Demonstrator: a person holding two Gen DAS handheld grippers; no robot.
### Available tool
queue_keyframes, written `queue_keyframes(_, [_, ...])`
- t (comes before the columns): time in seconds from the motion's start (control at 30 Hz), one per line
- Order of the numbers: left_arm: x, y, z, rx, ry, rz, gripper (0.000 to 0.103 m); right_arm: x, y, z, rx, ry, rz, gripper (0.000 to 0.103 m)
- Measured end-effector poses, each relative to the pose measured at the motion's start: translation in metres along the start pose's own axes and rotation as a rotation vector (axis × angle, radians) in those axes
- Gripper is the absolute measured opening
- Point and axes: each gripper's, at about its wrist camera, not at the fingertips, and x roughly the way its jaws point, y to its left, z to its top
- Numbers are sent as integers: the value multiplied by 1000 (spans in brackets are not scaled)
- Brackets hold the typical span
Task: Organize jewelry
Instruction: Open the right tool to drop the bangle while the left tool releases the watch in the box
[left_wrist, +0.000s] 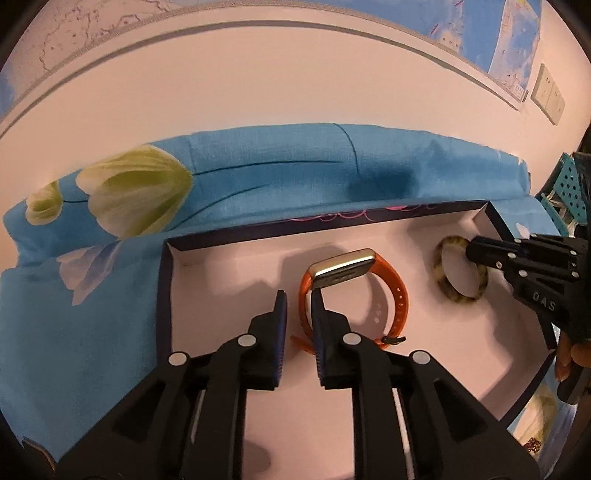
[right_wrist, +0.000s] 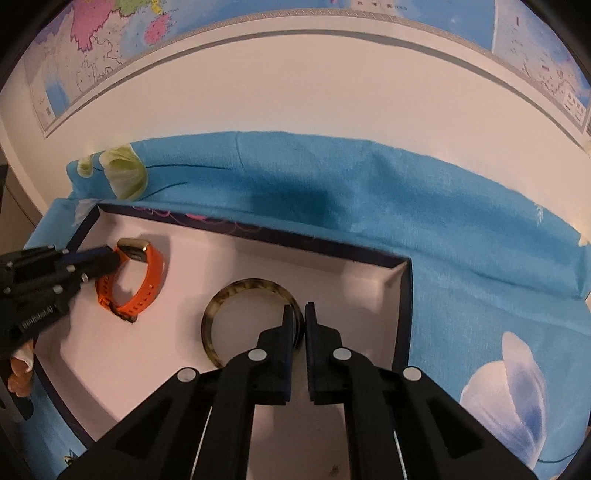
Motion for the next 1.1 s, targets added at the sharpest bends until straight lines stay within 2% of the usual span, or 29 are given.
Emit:
queue_keyframes(0.13, [9, -4, 8, 5, 40, 13, 7, 2, 4, 10, -3, -5, 4, 5])
queue_keyframes(0.3, [15, -8, 19, -17, 59, 25, 7, 3, 6, 19, -4, -14, -11, 6])
queue_keyframes(0.43, [18, -2, 24, -67, 65, 7, 10, -10, 7, 17, 13, -75, -7, 22])
queue_keyframes(0.47, [15, -1, 23, -74, 48, 7, 14, -19, 9, 14, 13, -105, -5, 25])
queue_keyframes(0.5, [11, -1, 22, -75, 33, 10, 19, -28, 10, 9, 11, -129, 11, 34])
queue_keyframes(0.53, [4, -1, 19, -75, 4, 13, 23, -42, 10, 1, 3, -157, 42, 41])
queue_keyframes(0.6, [-12, -1, 9, -65, -49, 22, 33, -62, 11, -14, -25, -183, 95, 43])
queue_keyframes(0.67, [-35, -6, -4, -30, -118, 40, 36, -83, 13, -36, -58, -199, 145, 45])
queue_keyframes(0.73, [-60, -11, -21, 5, -178, 22, 40, -99, 17, -59, -84, -204, 181, 45])
queue_keyframes(0.83, [-88, -18, -50, 52, -219, -25, 43, -115, 19, -96, -96, -183, 231, 45])
queue_keyframes(0.93, [-108, -27, -82, 98, -234, -59, 44, -124, 20, -133, -94, -145, 234, 43])
queue_keyframes(1.0, [-115, -34, -102, 125, -234, -70, 45, -128, 18, -149, -83, -121, 232, 38])
queue_keyframes(1.1, [-127, -39, -133, 141, -230, -94, 45, -134, 13, -173, -44, -93, 234, 37])
